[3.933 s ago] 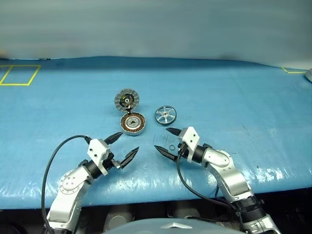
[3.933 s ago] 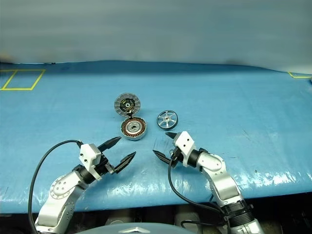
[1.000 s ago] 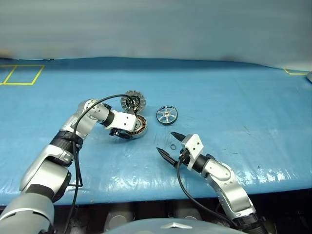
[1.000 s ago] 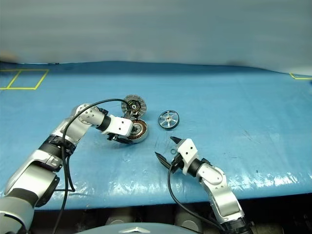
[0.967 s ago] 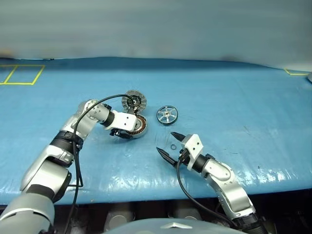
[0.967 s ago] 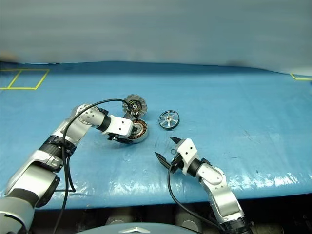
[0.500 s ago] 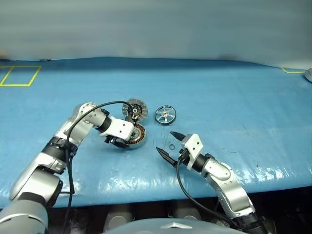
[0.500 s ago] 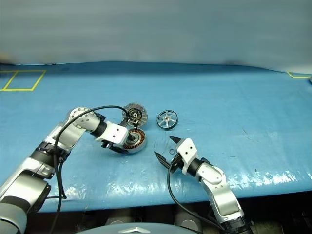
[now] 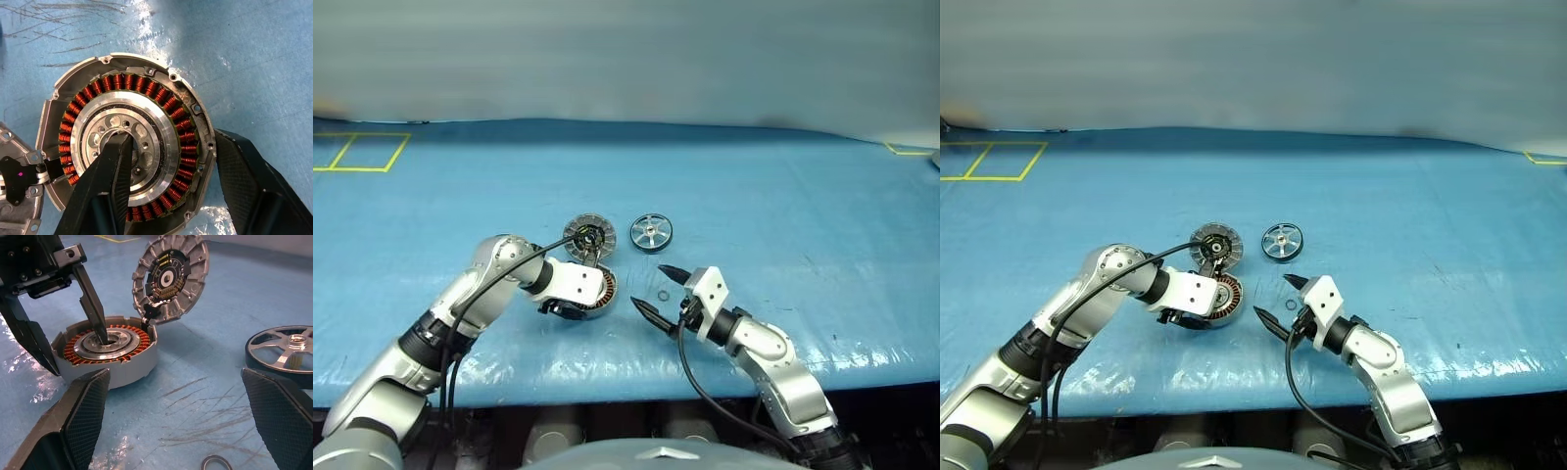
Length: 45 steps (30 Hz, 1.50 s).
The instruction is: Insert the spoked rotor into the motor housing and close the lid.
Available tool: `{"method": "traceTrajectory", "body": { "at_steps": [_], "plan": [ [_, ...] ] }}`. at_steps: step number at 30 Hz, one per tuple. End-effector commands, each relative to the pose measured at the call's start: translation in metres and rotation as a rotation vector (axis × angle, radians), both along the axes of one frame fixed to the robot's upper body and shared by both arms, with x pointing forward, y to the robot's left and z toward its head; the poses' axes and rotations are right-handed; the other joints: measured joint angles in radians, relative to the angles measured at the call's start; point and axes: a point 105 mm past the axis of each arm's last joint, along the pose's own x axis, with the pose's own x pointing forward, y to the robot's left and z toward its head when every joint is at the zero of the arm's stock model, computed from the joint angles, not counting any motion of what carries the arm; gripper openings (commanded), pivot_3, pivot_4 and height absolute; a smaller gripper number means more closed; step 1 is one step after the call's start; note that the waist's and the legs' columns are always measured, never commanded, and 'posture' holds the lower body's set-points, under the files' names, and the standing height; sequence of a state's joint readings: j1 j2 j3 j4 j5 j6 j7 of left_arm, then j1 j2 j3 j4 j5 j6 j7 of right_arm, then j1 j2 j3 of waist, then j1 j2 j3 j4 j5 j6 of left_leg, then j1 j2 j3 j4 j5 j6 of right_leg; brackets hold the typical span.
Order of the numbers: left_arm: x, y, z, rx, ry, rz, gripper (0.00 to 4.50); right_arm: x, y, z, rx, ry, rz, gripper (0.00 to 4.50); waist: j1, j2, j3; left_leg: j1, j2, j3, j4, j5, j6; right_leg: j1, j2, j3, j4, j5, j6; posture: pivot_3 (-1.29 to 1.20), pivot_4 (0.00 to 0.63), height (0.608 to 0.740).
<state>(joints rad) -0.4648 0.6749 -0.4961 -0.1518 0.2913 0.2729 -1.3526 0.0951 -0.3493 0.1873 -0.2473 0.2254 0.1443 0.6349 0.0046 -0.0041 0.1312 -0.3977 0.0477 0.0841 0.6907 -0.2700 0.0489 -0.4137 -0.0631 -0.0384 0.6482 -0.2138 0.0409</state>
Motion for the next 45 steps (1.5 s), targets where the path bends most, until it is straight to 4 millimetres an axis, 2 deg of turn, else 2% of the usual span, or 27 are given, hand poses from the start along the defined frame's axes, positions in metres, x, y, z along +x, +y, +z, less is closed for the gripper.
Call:
{"method": "traceTrajectory", "body": {
  "at_steps": [1, 7, 8, 11, 17, 20, 23, 26, 31, 35, 37, 39, 42, 45],
  "plan": [
    [-0.018, -0.003, -0.024, 0.032, 0.083, -0.064, 2.22, 0.0, 0.002, 0.009, 0.014, -0.027, 0.014, 4.5, 0.002, 0.001, -0.001, 0.0, 0.0, 0.0, 0.0, 0.0, 0.0, 0.0, 0.0, 0.0, 0.0, 0.0, 0.0, 0.0, 0.15, 0.74],
    [-0.019, -0.004, -0.022, 0.014, 0.068, -0.096, 2.22, 0.0, 0.006, 0.007, 0.013, -0.024, 0.02, 4.5, 0.011, 0.002, -0.001, 0.0, -0.001, 0.0, -0.004, 0.0, 0.001, 0.0, 0.0, 0.0, -0.003, 0.0, 0.0, 0.0, 0.15, 0.74],
    [-0.019, -0.003, -0.021, 0.015, 0.061, -0.094, 2.94, 0.0, 0.007, 0.007, 0.013, -0.023, 0.021, 4.5, 0.011, 0.002, -0.001, 0.0, -0.001, 0.0, -0.004, -0.001, 0.001, 0.0, 0.0, 0.0, -0.004, 0.0, 0.0, 0.0, 0.15, 0.74],
    [-0.017, -0.005, -0.015, -0.004, 0.05, -0.08, 3.86, -0.001, 0.008, 0.006, 0.014, -0.02, 0.027, 4.5, 0.013, 0.002, -0.001, -0.001, -0.002, 0.0, -0.005, -0.001, 0.002, 0.0, 0.0, 0.0, -0.005, 0.0, 0.0, 0.0, 0.15, 0.74],
    [-0.02, -0.011, 0.01, -0.099, 0.008, -0.078, 3.86, -0.001, 0.009, 0.008, 0.028, -0.021, 0.028, 4.5, 0.01, 0.001, 0.0, -0.003, -0.001, 0.001, -0.005, -0.001, 0.002, -0.001, 0.0, 0.0, -0.005, 0.0, 0.0, 0.0, 0.15, 0.74],
    [-0.026, -0.012, 0.024, -0.174, 0.014, -0.047, 3.86, -0.002, 0.01, 0.009, 0.04, -0.016, 0.04, 4.5, 0.009, 0.001, 0.0, -0.009, -0.001, 0.0, -0.005, -0.001, 0.002, -0.004, 0.001, 0.0, -0.004, 0.0, 0.0, 0.0, 0.15, 0.74],
    [-0.022, -0.003, 0.034, -0.176, -0.058, -0.01, 3.86, -0.003, 0.011, 0.009, 0.038, -0.015, 0.052, 4.5, 0.009, 0.0, 0.001, -0.017, -0.001, 0.0, -0.005, 0.0, 0.001, -0.011, 0.002, 0.0, -0.004, 0.002, -0.003, 0.0, 0.15, 0.74],
    [-0.018, 0.006, 0.046, -0.228, -0.086, 0.062, 3.86, -0.003, 0.012, 0.01, 0.038, -0.015, 0.06, 4.5, 0.008, 0.0, 0.001, -0.017, -0.002, 0.001, -0.005, 0.0, 0.001, -0.011, 0.002, 0.0, -0.004, 0.0, 0.0, 0.0, 0.15, 0.74],
    [-0.013, 0.019, 0.041, -0.188, -0.134, 0.13, 3.86, -0.001, 0.014, 0.009, 0.032, -0.014, 0.082, 4.5, 0.008, 0.0, 0.002, -0.016, -0.002, 0.001, -0.005, 0.0, 0.0, -0.011, 0.002, 0.0, -0.004, 0.0, 0.001, 0.0, 0.15, 0.74],
    [-0.026, 0.03, 0.052, -0.283, -0.121, 0.189, 3.86, 0.002, 0.009, 0.013, 0.013, -0.031, 0.077, 4.5, 0.001, -0.002, 0.005, -0.016, 0.0, 0.002, -0.006, 0.0, 0.0, -0.012, 0.002, 0.001, -0.003, 0.0, 0.0, 0.0, 0.15, 0.74],
    [-0.032, 0.046, 0.047, -0.301, -0.116, 0.238, 3.86, 0.0, 0.004, 0.014, 0.0, -0.034, 0.076, 4.5, -0.001, -0.002, 0.005, -0.016, 0.0, 0.001, -0.006, 0.0, 0.0, -0.012, 0.002, 0.001, -0.003, 0.0, 0.0, 0.0, 0.15, 0.74],
    [-0.039, 0.05, 0.048, -0.479, -0.068, 0.331, 3.86, -0.002, -0.001, 0.012, -0.022, -0.031, 0.074, 4.5, -0.003, -0.001, 0.006, -0.016, 0.0, 0.002, -0.007, 0.0, 0.0, -0.012, 0.002, 0.001, -0.004, 0.0, -0.001, 0.0, 0.15, 0.74],
    [-0.044, 0.052, 0.049, -0.744, -0.092, 0.452, 3.86, -0.003, -0.005, 0.008, -0.035, -0.014, 0.063, 4.5, -0.001, -0.001, 0.007, -0.016, 0.0, 0.002, -0.007, 0.0, 0.0, -0.012, 0.0, 0.001, -0.004, 0.0, -0.001, 0.0, 0.15, 0.74],
    [-0.05, 0.052, 0.039, -0.907, -0.083, 0.609, 3.86, -0.004, -0.006, 0.0, -0.044, 0.013, 0.054, 4.5, -0.001, -0.002, 0.007, -0.015, -0.001, 0.002, -0.006, 0.0, 0.0, -0.01, 0.0, 0.0, -0.004, 0.0, 0.0, 0.0, 0.15, 0.74]
  ]
}}
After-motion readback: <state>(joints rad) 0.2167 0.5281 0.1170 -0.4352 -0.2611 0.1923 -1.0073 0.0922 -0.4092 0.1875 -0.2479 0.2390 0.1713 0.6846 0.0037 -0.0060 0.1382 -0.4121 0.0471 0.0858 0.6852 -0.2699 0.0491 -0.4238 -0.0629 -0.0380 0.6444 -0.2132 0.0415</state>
